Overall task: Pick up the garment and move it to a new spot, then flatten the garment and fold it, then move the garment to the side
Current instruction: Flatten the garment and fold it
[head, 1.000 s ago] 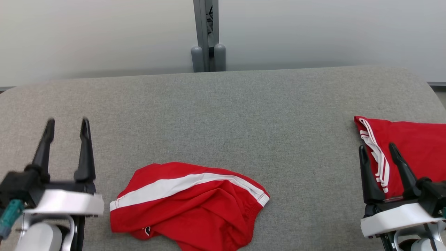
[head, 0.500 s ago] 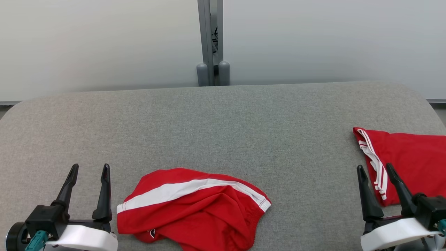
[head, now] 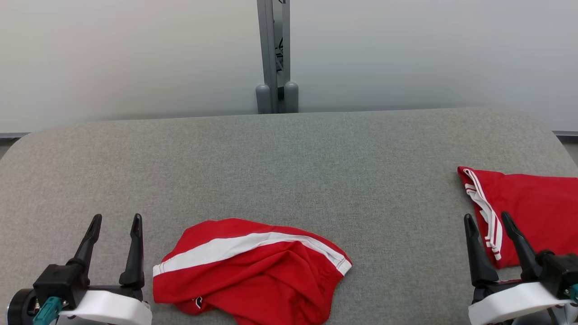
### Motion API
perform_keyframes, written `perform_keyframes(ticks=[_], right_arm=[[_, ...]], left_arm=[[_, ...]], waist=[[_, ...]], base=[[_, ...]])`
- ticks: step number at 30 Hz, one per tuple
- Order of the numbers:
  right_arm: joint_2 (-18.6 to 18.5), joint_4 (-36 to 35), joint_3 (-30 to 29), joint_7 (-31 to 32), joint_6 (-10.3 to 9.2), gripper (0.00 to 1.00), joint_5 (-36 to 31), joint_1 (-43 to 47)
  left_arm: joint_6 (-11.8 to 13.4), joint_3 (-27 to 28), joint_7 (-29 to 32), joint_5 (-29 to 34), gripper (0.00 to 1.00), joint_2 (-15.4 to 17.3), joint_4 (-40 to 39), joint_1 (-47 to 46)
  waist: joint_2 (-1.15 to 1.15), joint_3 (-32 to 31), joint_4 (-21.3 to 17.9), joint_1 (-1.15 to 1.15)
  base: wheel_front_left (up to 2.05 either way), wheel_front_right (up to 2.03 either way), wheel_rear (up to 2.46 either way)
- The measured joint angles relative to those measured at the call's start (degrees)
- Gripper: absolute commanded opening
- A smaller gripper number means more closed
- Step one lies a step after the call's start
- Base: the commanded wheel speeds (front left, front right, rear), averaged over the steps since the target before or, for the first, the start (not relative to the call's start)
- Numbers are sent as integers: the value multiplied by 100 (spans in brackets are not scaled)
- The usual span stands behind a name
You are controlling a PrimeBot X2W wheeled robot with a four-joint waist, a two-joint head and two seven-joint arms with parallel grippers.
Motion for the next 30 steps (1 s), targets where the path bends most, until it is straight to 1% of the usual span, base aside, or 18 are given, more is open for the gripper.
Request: perform_keyframes(ticks=[3, 5, 7, 9, 13, 19, 23, 24, 25, 26, 27, 30], right_arm=[[0, 0, 3, -1, 0, 100, 7, 0], [0, 0, 27, 0, 0, 100, 10, 0], [2, -4, 68, 3, 0, 100, 26, -5], [1, -2, 86, 2, 0, 100, 29, -16], [-1, 26, 165, -12, 0, 100, 62, -30], [1, 101, 212, -99, 0, 100, 138, -85], [0, 190, 230, -151, 0, 100, 177, -155], [1, 209, 234, -155, 0, 100, 186, -155], [0, 222, 238, -157, 0, 100, 188, -158], [0, 236, 250, -164, 0, 100, 201, -171], [0, 242, 266, -165, 0, 100, 203, -182], [-2, 290, 356, -162, 0, 100, 290, -205]], left_arm=[[-3, -40, 196, -64, 100, 13, -9, -3], [-82, -127, 611, -270, 100, -9, 48, -1], [-248, -176, 1057, -660, 100, -66, 113, 10], [-301, -248, 1481, -825, 100, -42, 138, 34], [-304, -203, 2008, -1194, 100, -7, 189, 116], [-322, -108, 2352, -1544, 100, 23, 216, 213], [-461, -93, 2414, -1740, 100, -13, 226, 222], [-469, -92, 2444, -1760, 89, -5, 230, 220], [-492, -91, 2453, -1764, 65, -1, 238, 219], [-505, -91, 2450, -1769, 5, -2, 249, 215], [-509, -97, 2431, -1768, 0, 2, 257, 205], [-558, -100, 2404, -1763, 0, 24, 278, 187]], waist=[[0, 8, 12, 0], [0, 20, 19, 0], [0, 52, 11, 0], [0, 100, -6, 0], [0, 210, -52, 0], [0, 380, -127, 0], [0, 448, -158, 0], [0, 458, -161, 0], [0, 466, -163, 0], [0, 472, -166, 0], [0, 478, -170, 0], [0, 488, -172, 0]], base=[[0, 0, 0], [0, 0, 0], [0, 0, 0], [0, 0, 0], [0, 0, 0], [0, 0, 0], [0, 0, 0], [0, 0, 0], [0, 0, 0], [0, 0, 0], [0, 0, 0], [0, 0, 0]])
